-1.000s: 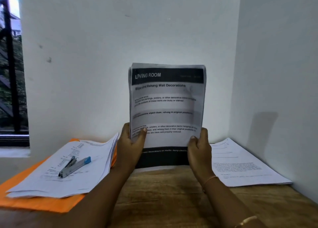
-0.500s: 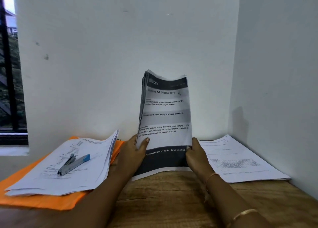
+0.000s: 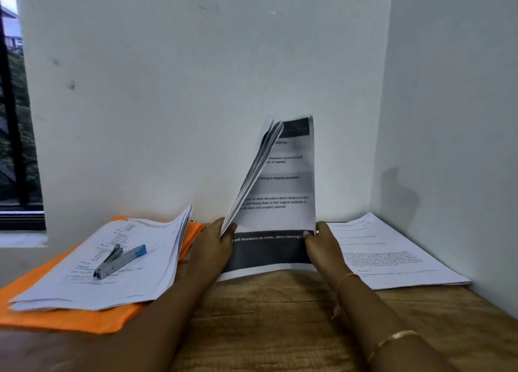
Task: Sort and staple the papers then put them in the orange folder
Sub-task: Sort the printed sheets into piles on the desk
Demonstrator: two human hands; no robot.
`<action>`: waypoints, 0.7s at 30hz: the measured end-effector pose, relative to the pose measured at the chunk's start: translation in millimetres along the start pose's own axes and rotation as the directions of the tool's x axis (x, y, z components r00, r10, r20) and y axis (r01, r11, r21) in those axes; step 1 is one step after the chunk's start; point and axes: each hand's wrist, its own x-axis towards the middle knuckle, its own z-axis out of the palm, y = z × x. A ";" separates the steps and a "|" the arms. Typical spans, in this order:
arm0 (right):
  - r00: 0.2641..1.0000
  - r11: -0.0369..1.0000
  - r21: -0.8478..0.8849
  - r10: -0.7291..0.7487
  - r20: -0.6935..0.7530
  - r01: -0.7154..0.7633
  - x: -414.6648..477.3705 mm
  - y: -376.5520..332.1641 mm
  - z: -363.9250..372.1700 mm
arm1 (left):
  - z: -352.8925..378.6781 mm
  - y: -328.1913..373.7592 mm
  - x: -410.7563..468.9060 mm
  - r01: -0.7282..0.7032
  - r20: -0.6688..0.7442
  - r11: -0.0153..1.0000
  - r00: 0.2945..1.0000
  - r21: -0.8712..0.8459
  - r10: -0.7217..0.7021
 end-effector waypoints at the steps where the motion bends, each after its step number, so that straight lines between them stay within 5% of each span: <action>1: 0.999 0.996 0.088 0.033 -0.020 -0.031 1.4 -1.9 -1.1 | 0.7 -0.2 1.3 0.026 -0.001 1.000 1.000 0.002 -0.026; 7: 0.966 0.722 0.642 0.195 0.171 -0.259 1.6 -6.6 2.3 | 8.0 4.2 1.4 0.309 0.041 0.879 0.948 -0.363 -0.316; 10: 0.913 0.619 0.693 0.108 0.393 -0.371 -8.5 -14.3 9.6 | 12.3 14.1 -5.5 0.366 0.128 0.751 0.925 -0.550 -0.357; 13: 0.907 0.644 0.675 0.073 0.415 -0.361 -15.2 -17.9 18.5 | 15.4 19.7 -10.6 0.418 0.257 0.613 0.906 -0.670 -0.337; 16: 0.943 0.678 0.672 0.099 0.319 -0.298 -11.7 -19.4 15.2 | 17.2 17.6 -9.6 0.345 0.214 0.667 0.938 -0.660 -0.274; 19: 0.991 0.929 0.356 0.064 0.119 -0.102 -4.6 -18.2 1.6 | 13.4 17.1 -6.2 0.289 0.151 0.631 0.953 -0.720 -0.263; 21: 0.999 0.992 0.119 -0.034 0.021 0.031 -4.7 -15.9 -7.6 | 8.1 14.2 -2.1 0.251 0.072 0.622 0.952 -0.742 -0.298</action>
